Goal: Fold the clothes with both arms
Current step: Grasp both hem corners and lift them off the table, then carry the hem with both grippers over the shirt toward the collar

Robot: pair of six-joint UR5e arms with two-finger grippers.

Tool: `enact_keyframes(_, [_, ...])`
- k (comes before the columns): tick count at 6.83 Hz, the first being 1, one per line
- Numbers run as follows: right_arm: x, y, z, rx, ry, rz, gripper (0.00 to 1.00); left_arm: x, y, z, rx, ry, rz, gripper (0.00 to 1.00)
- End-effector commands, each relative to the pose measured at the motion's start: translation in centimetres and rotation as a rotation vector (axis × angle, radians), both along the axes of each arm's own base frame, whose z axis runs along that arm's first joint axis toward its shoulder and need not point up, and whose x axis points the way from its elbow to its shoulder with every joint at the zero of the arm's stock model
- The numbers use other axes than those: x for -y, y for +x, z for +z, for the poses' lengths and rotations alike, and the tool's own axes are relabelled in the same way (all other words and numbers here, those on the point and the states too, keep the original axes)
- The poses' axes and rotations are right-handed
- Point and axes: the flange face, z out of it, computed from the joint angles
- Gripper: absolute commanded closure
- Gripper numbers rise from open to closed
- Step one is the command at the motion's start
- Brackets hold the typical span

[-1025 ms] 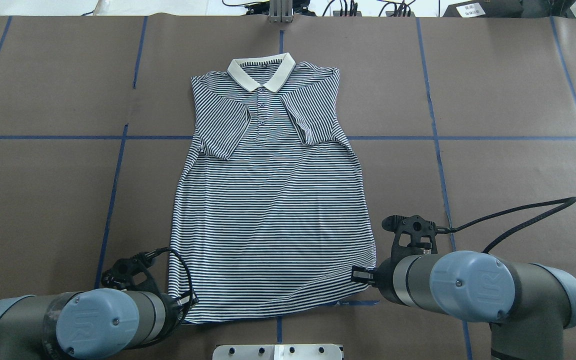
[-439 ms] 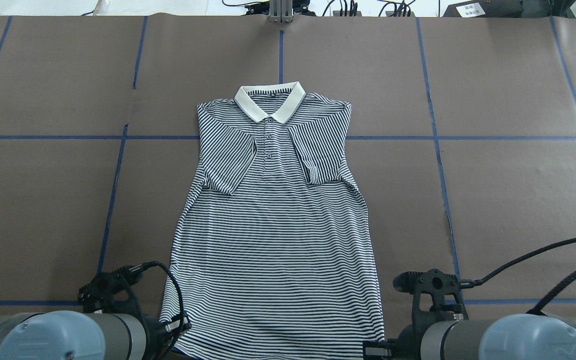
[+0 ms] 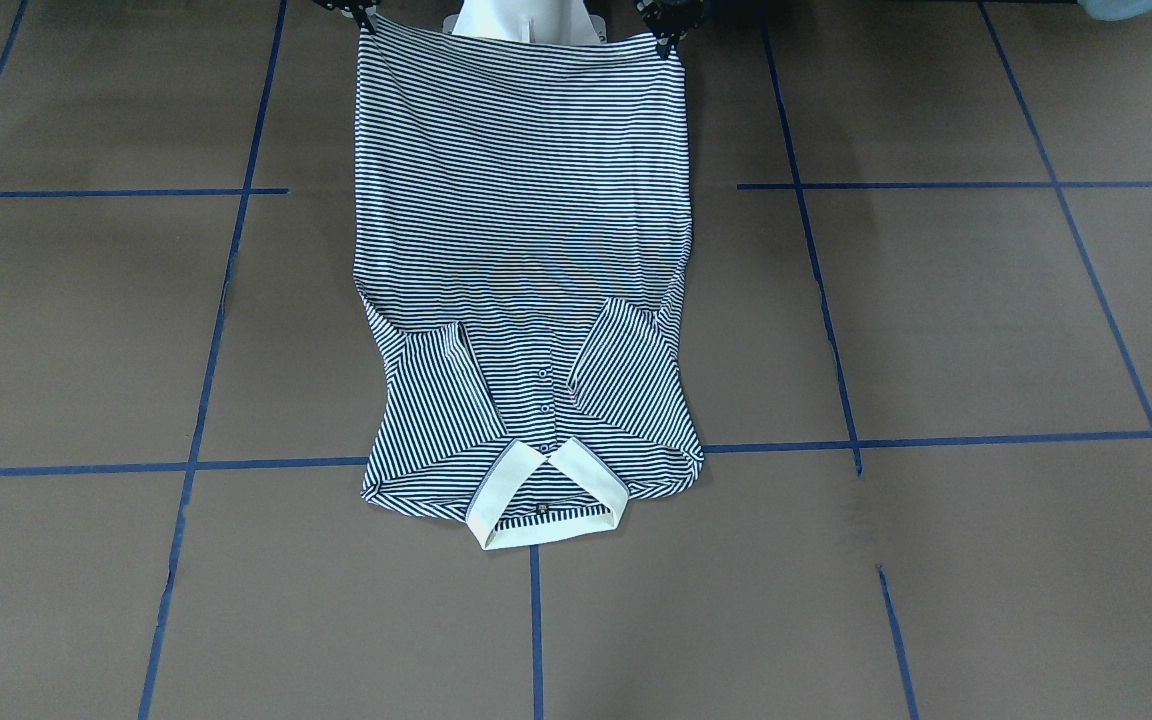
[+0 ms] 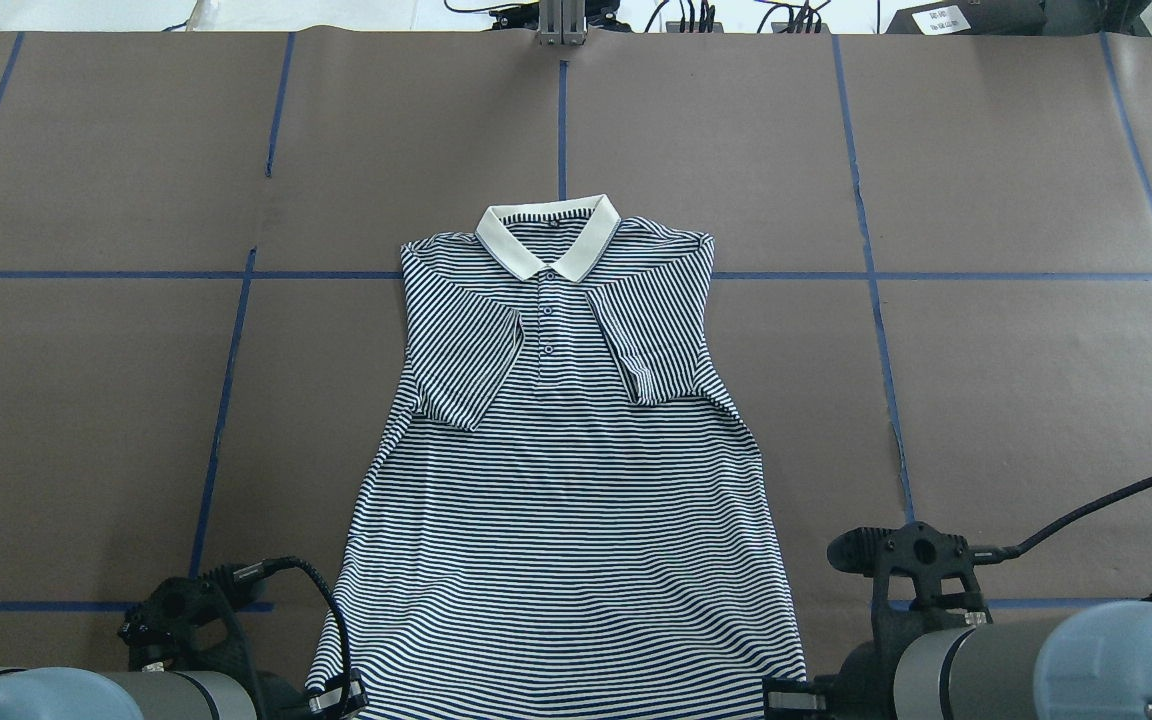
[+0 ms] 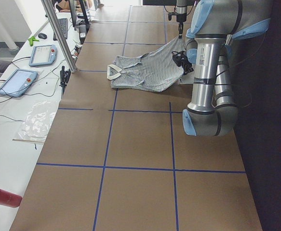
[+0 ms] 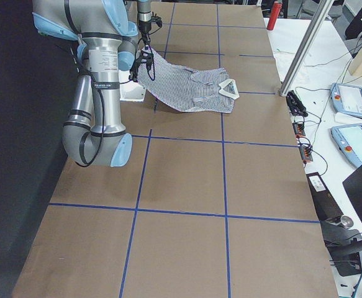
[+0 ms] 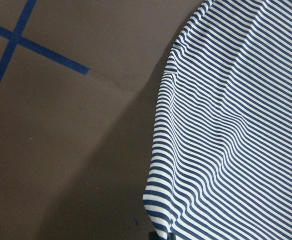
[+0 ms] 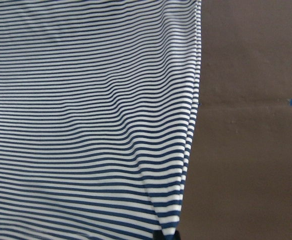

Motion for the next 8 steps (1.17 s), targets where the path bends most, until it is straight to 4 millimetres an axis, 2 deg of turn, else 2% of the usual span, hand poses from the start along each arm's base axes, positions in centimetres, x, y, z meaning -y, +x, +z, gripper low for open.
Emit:
enact_keyframes(1, [5.1,0.1,0.0,-0.003,0.072,0.054,1.00,3.2,-1.5,-0.8,-0.021,0.018,-0.071,1.00])
enact_keyframes(2, [8.9,-1.7,-1.4,0.005,0.144,0.086,1.00,6.9,-2.9,-1.8,-0.039,0.076,-0.123,1.00])
enact_keyframes(3, [14.2,-2.4,-1.8,-0.012,0.150,0.135,1.00,11.1,-4.3,-3.1,-0.047,0.190,-0.150,1.00])
enact_keyframes(4, [20.1,-1.0,-1.4,-0.033,0.193,0.187,1.00,14.6,-3.7,-1.6,0.016,0.213,-0.187,1.00])
enact_keyframes(5, [24.5,0.0,0.0,-0.024,0.208,0.253,1.00,16.6,-3.1,-0.5,0.064,0.247,-0.185,1.00])
enact_keyframes(6, [27.7,-0.7,2.0,-0.006,0.215,0.291,1.00,18.9,-3.2,0.1,0.083,0.266,-0.210,1.00])
enact_keyframes(7, [30.2,-2.5,4.6,-0.017,0.210,0.305,1.00,22.8,-2.1,0.9,0.106,0.298,-0.233,1.00])
enact_keyframes(8, [32.6,-4.5,5.2,-0.011,0.210,0.318,1.00,26.5,-0.9,1.5,0.094,0.330,-0.267,1.00])
